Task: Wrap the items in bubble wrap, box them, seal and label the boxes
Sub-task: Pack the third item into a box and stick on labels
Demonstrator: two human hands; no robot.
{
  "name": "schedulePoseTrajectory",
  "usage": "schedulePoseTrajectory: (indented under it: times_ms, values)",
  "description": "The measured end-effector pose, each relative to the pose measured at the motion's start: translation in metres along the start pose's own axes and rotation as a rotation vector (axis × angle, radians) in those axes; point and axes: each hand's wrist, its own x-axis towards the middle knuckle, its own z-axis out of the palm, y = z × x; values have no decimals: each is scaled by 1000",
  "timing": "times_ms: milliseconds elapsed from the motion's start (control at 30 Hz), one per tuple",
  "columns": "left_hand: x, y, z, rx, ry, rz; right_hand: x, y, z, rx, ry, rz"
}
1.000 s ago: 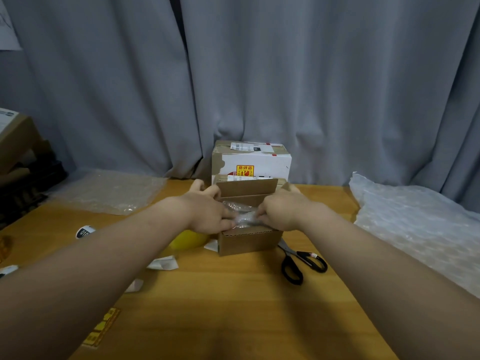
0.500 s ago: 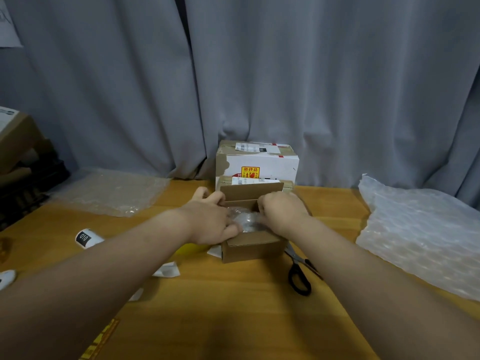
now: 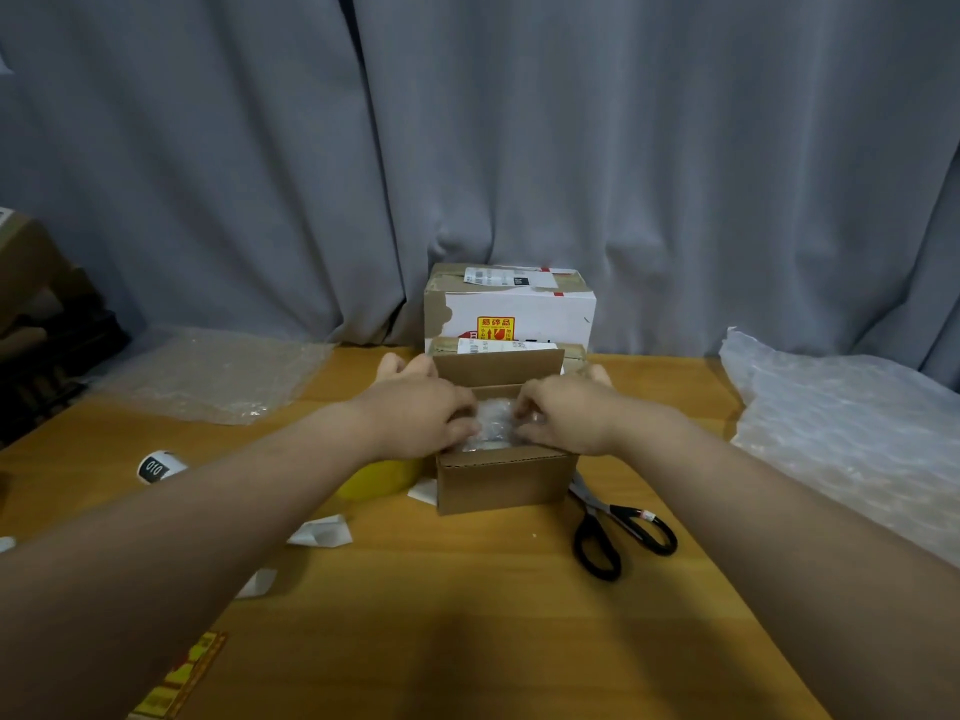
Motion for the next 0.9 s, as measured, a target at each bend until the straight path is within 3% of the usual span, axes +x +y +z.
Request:
schedulePoseTrajectory:
  times_ms: [133,300,400,533,600,667,733,800,900]
  values:
    - [3,5,0,125,10,-25,4,1,1,38,110,45]
    - [1,-1,2,185,-17,15,3,-5,2,-209,138,25]
    - [1,-1,2,107,-99,-5,5,-10,1,-284,73,77]
    - [3,-1,0,20,-145,-28,5,-1,-3,-155,-8,64]
    - [0,-3,-2,53,-36,-14,-3,3,-5,-41,83,25]
    - [-5,0,-6,118,201,-14,-12,2,-6,56,185,-13]
    - [-8,9,-13,158,364,-21,-20,-4,-8,66,134,-29]
    - [-8,18,-21,88,253,-27,-21,-10,-10,15,0,-25]
    - [-4,24,-23,74,-145,-73,-14,-12,-6,21,-181,-21]
